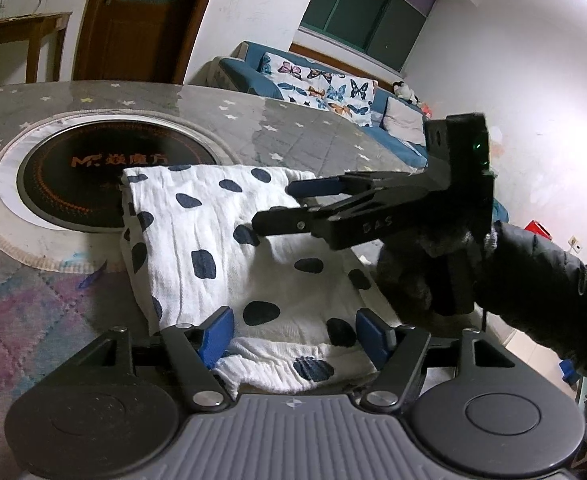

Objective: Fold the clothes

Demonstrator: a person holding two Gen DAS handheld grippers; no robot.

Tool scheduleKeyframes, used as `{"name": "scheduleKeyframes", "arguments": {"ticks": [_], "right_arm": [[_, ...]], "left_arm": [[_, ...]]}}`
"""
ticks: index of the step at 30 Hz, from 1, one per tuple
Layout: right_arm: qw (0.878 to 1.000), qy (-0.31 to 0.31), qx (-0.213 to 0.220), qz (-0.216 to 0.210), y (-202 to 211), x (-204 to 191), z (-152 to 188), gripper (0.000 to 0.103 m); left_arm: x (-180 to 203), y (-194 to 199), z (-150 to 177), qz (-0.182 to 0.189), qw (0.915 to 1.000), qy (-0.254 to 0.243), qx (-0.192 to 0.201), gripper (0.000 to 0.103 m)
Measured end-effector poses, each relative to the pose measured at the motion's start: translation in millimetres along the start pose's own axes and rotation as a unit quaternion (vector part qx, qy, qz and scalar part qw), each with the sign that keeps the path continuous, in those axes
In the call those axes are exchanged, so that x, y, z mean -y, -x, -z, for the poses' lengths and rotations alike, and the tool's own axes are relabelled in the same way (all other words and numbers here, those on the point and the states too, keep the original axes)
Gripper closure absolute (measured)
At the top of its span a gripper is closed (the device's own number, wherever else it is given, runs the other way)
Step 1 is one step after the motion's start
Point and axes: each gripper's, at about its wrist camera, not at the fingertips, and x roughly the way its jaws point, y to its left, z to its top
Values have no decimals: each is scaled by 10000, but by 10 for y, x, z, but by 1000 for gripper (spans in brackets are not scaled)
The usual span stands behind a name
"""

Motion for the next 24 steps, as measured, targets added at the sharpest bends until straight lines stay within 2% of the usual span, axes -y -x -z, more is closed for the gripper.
{"name": "scheduleKeyframes", "arguments": {"ticks": [12, 19, 24], "right_arm": [[9996, 237, -106, -81, -32, -214, -212, 0], [9977, 415, -527, -67, -360, -208, -280, 0], [9969, 508, -593, 37, -405, -240, -353, 0]], "left_arm": [[25, 71, 19, 36, 10000, 37, 75, 30], [-6, 47, 31, 68, 9999, 93, 36, 29], [-18, 57, 37, 114, 9998, 131, 39, 28]]}}
